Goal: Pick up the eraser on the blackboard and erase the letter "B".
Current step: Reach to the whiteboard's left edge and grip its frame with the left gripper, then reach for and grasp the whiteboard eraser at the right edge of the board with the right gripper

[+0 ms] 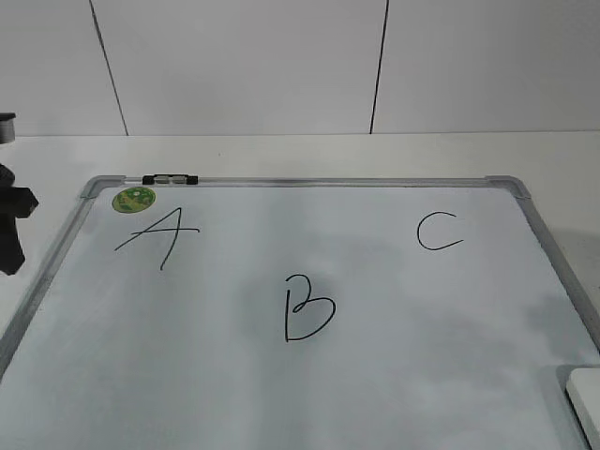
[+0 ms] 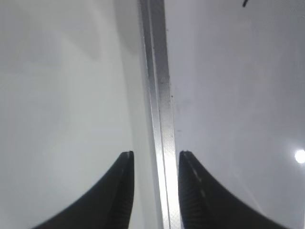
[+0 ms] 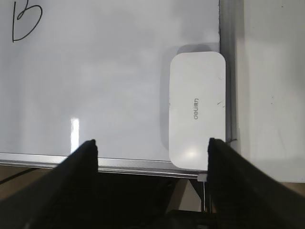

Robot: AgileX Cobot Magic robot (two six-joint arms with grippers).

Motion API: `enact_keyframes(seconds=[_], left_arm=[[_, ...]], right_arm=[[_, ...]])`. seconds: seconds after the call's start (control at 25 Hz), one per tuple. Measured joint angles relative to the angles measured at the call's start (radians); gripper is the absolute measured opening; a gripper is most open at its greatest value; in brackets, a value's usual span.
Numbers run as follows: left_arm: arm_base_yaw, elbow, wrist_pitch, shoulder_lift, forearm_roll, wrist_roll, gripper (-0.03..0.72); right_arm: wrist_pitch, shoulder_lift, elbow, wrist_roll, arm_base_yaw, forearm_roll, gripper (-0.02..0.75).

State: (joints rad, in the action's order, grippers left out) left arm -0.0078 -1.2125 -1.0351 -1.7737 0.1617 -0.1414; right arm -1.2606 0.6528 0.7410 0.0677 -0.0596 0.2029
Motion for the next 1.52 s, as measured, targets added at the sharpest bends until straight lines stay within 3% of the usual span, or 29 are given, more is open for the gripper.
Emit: enact_keyframes(seconds=[1.16, 1.52], left_arm=[[-0.021, -0.057, 0.022, -0.193, 0.03, -0.048, 0.237], [-0.022, -0.059, 0.024, -0.193, 0.014, -0.048, 0.14]], right_arm=[[0.0, 0.0, 0.0, 0.002, 0.0, 0.002, 0.569], [0.0, 0.0, 0.0, 0.002, 0.0, 0.002, 0.568]])
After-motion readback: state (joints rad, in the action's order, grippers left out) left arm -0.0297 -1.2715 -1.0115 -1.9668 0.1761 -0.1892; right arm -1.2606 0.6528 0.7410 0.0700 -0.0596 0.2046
